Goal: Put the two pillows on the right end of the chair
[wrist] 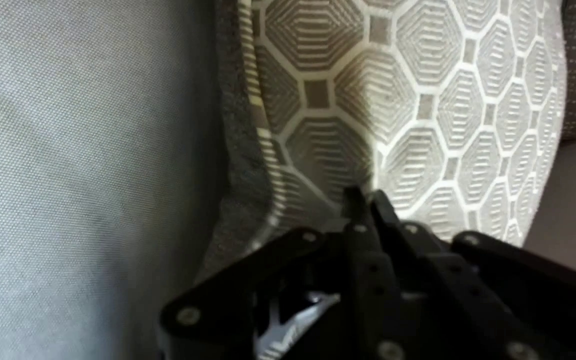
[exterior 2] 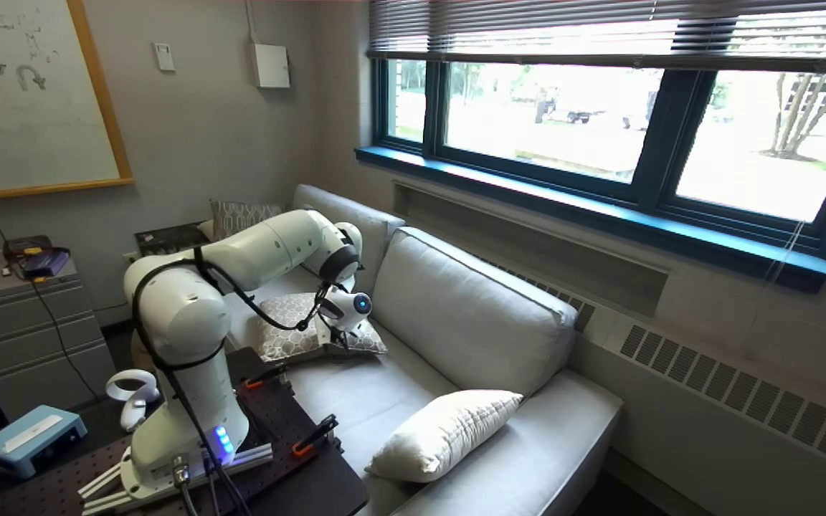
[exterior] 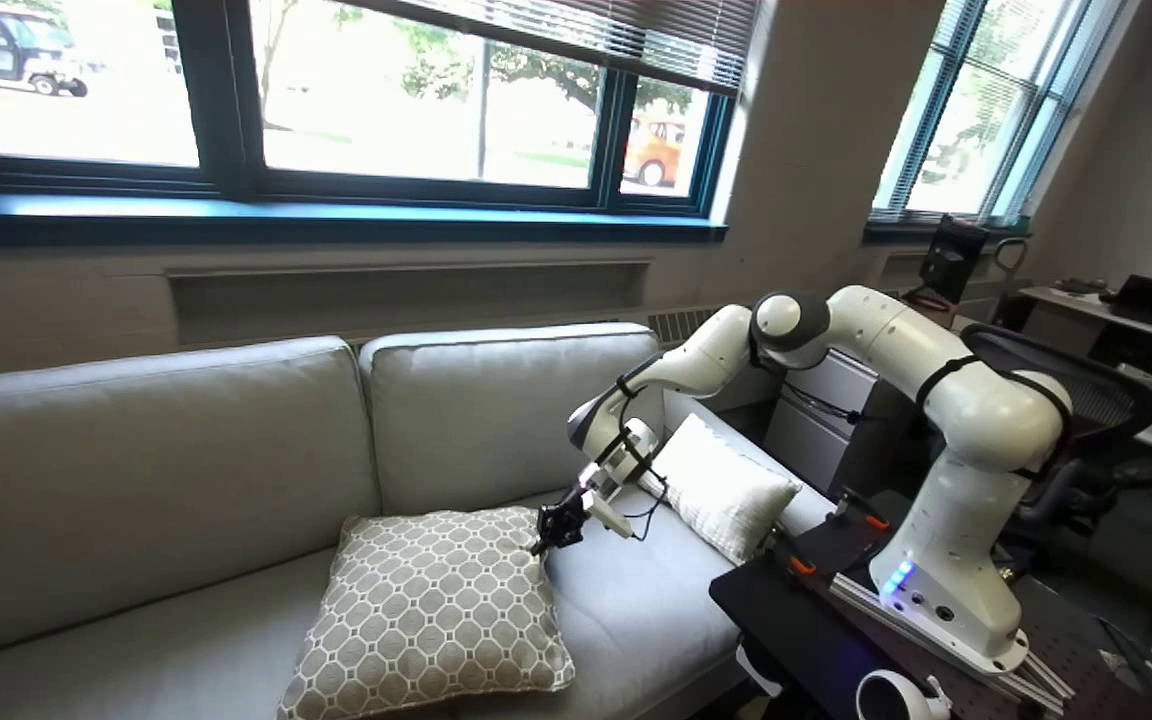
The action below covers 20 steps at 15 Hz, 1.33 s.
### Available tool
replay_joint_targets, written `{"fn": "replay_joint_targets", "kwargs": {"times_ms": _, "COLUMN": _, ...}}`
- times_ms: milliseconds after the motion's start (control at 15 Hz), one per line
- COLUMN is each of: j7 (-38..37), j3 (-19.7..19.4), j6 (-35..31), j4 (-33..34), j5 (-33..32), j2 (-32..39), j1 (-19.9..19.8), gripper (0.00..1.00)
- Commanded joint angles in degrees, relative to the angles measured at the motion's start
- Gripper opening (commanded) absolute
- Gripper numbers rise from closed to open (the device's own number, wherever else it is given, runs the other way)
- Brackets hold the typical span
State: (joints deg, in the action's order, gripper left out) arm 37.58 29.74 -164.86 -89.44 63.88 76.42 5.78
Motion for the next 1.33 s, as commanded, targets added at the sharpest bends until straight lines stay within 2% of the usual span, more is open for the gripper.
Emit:
{"fn": "replay_joint_targets", "kwargs": {"times_ms": 0, "j7": 15.44, "j3": 13.06, "j6": -13.68, "j4": -11.72, "j5": 6.08, "j2": -4.9, "j1": -10.15, "gripper": 0.03}}
{"fn": "replay_joint_targets", "kwargs": {"times_ms": 200, "j7": 26.68, "j3": 24.9, "j6": -27.17, "j4": -15.94, "j5": 9.78, "j2": -5.0, "j1": -16.2, "gripper": 0.03}}
{"fn": "replay_joint_targets", "kwargs": {"times_ms": 400, "j7": 24.52, "j3": 31.8, "j6": -37.46, "j4": -21.93, "j5": 9.99, "j2": -9.01, "j1": -17.02, "gripper": 0.02}}
{"fn": "replay_joint_targets", "kwargs": {"times_ms": 467, "j7": 20.4, "j3": 27.74, "j6": -33.36, "j4": -23.15, "j5": 13.64, "j2": -16.38, "j1": -13.3, "gripper": 0.28}}
{"fn": "replay_joint_targets", "kwargs": {"times_ms": 600, "j7": 21.76, "j3": 26.73, "j6": -34.06, "j4": -23.43, "j5": 20.31, "j2": -18.25, "j1": -11.02, "gripper": 0.32}}
{"fn": "replay_joint_targets", "kwargs": {"times_ms": 667, "j7": 24.1, "j3": 26.24, "j6": -34.05, "j4": -23.48, "j5": 23.81, "j2": -17.79, "j1": -10.53, "gripper": 0.4}}
{"fn": "replay_joint_targets", "kwargs": {"times_ms": 733, "j7": 26.16, "j3": 24.11, "j6": -34.03, "j4": -22.37, "j5": 27.03, "j2": -16.88, "j1": -9.16, "gripper": 0.47}}
{"fn": "replay_joint_targets", "kwargs": {"times_ms": 800, "j7": 29.72, "j3": 24.45, "j6": -34.0, "j4": -22.54, "j5": 29.41, "j2": -14.29, "j1": -9.96, "gripper": 0.54}}
{"fn": "replay_joint_targets", "kwargs": {"times_ms": 1000, "j7": 39.2, "j3": 21.56, "j6": -33.04, "j4": -19.63, "j5": 33.7, "j2": -5.53, "j1": -10.58, "gripper": 0.78}}
{"fn": "replay_joint_targets", "kwargs": {"times_ms": 1133, "j7": 45.03, "j3": 22.14, "j6": -34.72, "j4": -18.1, "j5": 35.22, "j2": 0.92, "j1": -12.78, "gripper": 0.92}}
{"fn": "replay_joint_targets", "kwargs": {"times_ms": 1200, "j7": 47.39, "j3": 21.23, "j6": -33.93, "j4": -17.61, "j5": 36.93, "j2": 2.68, "j1": -12.62, "gripper": 0.99}}
{"fn": "replay_joint_targets", "kwargs": {"times_ms": 1267, "j7": 50.52, "j3": 22.0, "j6": -34.28, "j4": -16.89, "j5": 37.53, "j2": 5.93, "j1": -13.95, "gripper": 1.0}}
